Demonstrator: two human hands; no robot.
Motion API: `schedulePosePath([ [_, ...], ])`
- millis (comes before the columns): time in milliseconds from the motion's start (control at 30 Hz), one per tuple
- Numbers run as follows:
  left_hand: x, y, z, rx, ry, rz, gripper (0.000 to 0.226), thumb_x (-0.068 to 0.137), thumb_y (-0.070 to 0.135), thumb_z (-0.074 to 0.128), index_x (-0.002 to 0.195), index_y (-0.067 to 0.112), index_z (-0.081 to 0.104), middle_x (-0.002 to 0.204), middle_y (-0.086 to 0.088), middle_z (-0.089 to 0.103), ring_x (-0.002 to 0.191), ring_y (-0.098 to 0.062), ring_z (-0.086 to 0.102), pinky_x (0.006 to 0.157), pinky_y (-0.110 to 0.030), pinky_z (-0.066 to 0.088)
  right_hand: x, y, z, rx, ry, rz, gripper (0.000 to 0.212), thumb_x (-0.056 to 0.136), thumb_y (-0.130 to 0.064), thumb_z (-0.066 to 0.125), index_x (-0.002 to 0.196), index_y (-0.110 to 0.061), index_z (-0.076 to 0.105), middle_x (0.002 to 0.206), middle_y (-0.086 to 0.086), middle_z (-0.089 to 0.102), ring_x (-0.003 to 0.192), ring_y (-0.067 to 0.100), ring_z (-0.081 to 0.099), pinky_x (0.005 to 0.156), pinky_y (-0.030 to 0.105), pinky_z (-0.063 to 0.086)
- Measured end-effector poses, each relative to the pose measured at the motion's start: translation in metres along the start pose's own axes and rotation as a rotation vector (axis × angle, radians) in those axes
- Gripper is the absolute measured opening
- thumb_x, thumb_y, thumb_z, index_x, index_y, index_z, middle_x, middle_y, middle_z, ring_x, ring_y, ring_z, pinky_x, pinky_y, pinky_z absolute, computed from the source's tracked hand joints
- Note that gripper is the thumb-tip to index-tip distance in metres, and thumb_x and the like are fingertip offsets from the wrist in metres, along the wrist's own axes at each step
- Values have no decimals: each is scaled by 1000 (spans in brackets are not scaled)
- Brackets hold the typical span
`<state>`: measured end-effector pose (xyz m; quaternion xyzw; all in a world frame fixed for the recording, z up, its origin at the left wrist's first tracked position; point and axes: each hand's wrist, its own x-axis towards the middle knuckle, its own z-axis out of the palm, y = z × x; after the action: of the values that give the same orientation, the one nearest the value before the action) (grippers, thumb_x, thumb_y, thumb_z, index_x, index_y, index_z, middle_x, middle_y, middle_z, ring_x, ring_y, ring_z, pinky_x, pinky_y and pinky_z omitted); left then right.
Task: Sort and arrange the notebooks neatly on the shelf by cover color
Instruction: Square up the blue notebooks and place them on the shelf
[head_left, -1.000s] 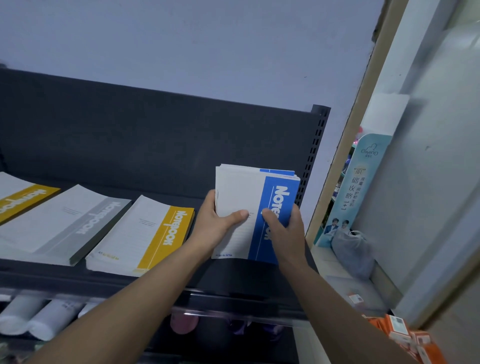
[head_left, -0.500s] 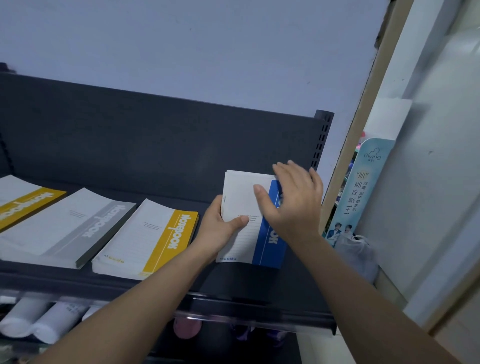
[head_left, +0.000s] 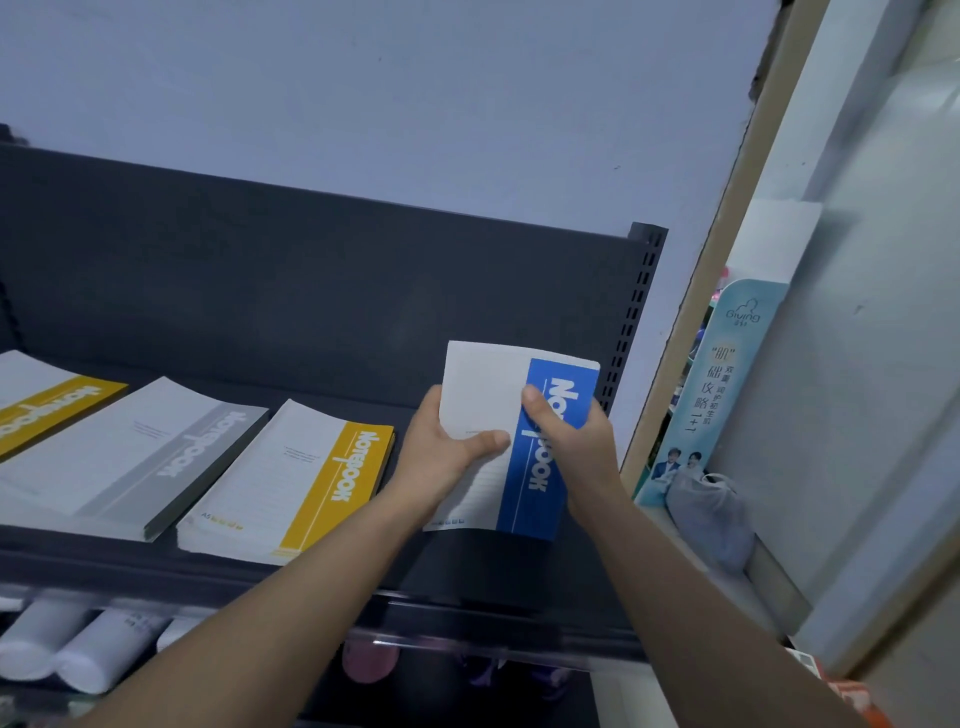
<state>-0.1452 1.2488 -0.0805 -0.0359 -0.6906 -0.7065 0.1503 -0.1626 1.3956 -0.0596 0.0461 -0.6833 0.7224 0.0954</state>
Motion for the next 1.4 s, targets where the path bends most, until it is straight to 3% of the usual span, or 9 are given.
schedulePosePath([
  [100, 4, 4, -1, 8, 12, 36, 57, 73, 7, 81, 120, 18, 51, 113, 5, 65, 103, -8, 62, 79, -22, 51, -4, -1, 2, 9, 5, -42, 31, 79, -30, 77, 104, -20, 63, 100, 1, 73, 92, 23, 71, 85, 47, 57],
  [233, 7, -2, -11, 33, -5, -3, 60, 71, 6, 83, 123, 14, 54, 116, 1, 66, 108, -14, 63, 88, -31, 52, -4, 5, 2, -19, -38, -11, 36, 78, -26, 78, 108, -21, 58, 103, 0, 72, 95, 22, 70, 86, 43, 57],
  [333, 6, -5, -10, 13, -1, -22, 54, 72, 2, 81, 119, 15, 57, 111, 4, 68, 104, -13, 64, 83, -25, 52, -10, 14, 5, -78, -19, -1, 36, 82, -23, 75, 112, -19, 55, 105, -1, 69, 97, 19, 67, 85, 39, 56],
  [533, 10, -17, -13, 66, -43, -90, 49, 71, 0, 81, 112, 18, 60, 109, 5, 70, 105, -16, 65, 94, -35, 51, -14, 29, 2, -142, -16, -12, 30, 85, -3, 60, 110, -14, 49, 96, -5, 61, 82, 7, 58, 64, 19, 45],
  [633, 11, -25, -13, 85, -49, -110, 45, 72, -2, 80, 105, 22, 61, 104, 9, 69, 104, -16, 65, 91, -31, 51, -18, 38, 1, -190, -34, -2, 27, 87, 0, 53, 111, -12, 48, 93, -6, 57, 75, 1, 52, 58, 9, 41],
  [800, 12, -32, -18, 183, -80, -166, 49, 73, 4, 81, 118, 13, 63, 112, 3, 70, 104, -15, 65, 91, -29, 51, -16, 40, -3, -364, -40, -31, 19, 93, -7, 49, 110, -13, 42, 93, -8, 56, 72, 3, 51, 59, 18, 39],
  [933, 7, -34, -23, 387, -163, -236, 49, 78, 21, 80, 124, 19, 62, 124, 3, 66, 110, -15, 62, 97, -30, 47, -16, 53, -14, -746, -47, -81, 20, 96, -32, 49, 100, -14, 40, 93, 0, 57, 76, 18, 56, 62, 32, 39],
  [1267, 7, -16, -29, 785, -141, -239, 62, 70, 44, 82, 120, 18, 56, 119, 5, 65, 102, -17, 63, 78, -29, 51, -9, 40, -17, -854, -188, 62, 25, 95, -34, 56, 93, -12, 44, 85, -7, 49, 77, 11, 49, 53, 19, 33],
  [1400, -2, -16, -33, 860, -214, -338, 61, 78, 41, 76, 125, 15, 48, 119, 4, 60, 98, -14, 56, 74, -26, 48, -11, 40, -18, -914, -308, 164, 24, 92, -37, 60, 93, -16, 48, 96, -5, 53, 88, 14, 53, 61, 23, 39],
])
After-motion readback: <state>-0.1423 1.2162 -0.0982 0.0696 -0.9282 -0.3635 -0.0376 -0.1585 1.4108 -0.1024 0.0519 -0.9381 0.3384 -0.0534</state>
